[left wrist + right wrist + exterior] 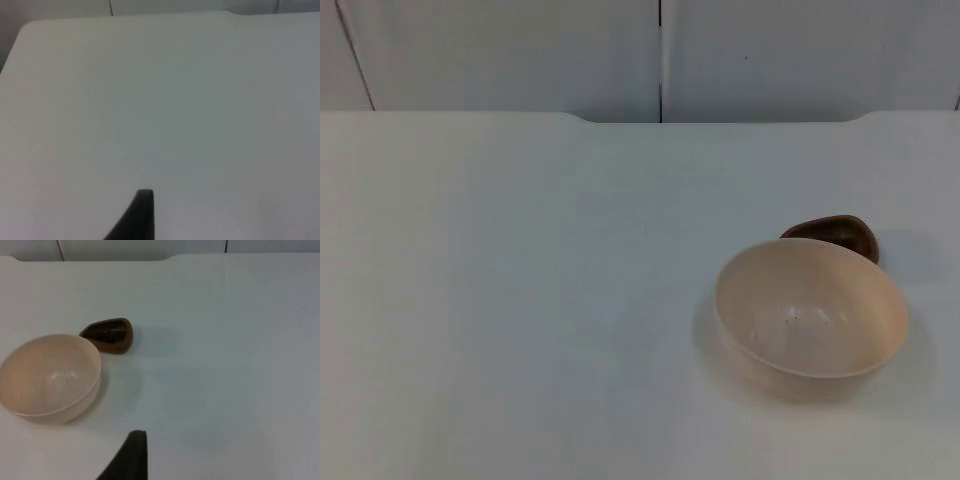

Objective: Pick up the bowl with the left hand and pour the coffee beans from the cup into the bowl with the right hand.

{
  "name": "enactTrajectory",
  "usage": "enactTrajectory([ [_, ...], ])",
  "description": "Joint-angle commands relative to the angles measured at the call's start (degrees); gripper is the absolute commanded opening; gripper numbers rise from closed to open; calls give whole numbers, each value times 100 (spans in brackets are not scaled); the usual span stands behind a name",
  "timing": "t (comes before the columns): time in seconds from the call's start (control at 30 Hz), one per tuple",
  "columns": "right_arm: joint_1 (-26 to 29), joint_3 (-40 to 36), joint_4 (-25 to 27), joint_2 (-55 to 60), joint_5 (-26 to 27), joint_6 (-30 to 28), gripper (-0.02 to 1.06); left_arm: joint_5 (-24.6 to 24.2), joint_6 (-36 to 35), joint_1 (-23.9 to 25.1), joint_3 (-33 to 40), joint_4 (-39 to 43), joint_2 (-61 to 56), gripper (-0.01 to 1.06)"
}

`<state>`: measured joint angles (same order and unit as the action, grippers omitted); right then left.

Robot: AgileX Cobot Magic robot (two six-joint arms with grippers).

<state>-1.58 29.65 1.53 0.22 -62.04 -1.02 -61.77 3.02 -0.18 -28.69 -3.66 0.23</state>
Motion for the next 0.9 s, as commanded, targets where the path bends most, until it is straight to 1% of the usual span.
enactTrajectory([
  [0.0, 39, -14, 6, -22, 29, 2, 105, 54, -38, 5, -121, 20, 85, 105],
  [0.3, 39, -14, 6, -22, 29, 2, 105, 108, -38, 5, -833, 22, 546, 105],
  [0.4, 39, -14, 6, -22, 29, 2, 105, 108, -38, 5, -914, 22, 555, 105],
  [0.53, 39, -14, 6, -22, 29, 2, 105, 278, -38, 5, -939, 22, 555, 105],
  [0.63, 39, -14, 6, -22, 29, 2, 105, 608, -38, 5, -939, -48, 555, 105],
  [0.67, 39, -14, 6, -22, 29, 2, 105, 608, -38, 5, -939, -48, 555, 105],
  [0.73, 39, -14, 6, -22, 29, 2, 105, 770, -38, 5, -939, -167, 632, 105],
  [0.87, 39, -14, 6, -22, 29, 2, 105, 811, -38, 5, -989, -231, 989, 105],
])
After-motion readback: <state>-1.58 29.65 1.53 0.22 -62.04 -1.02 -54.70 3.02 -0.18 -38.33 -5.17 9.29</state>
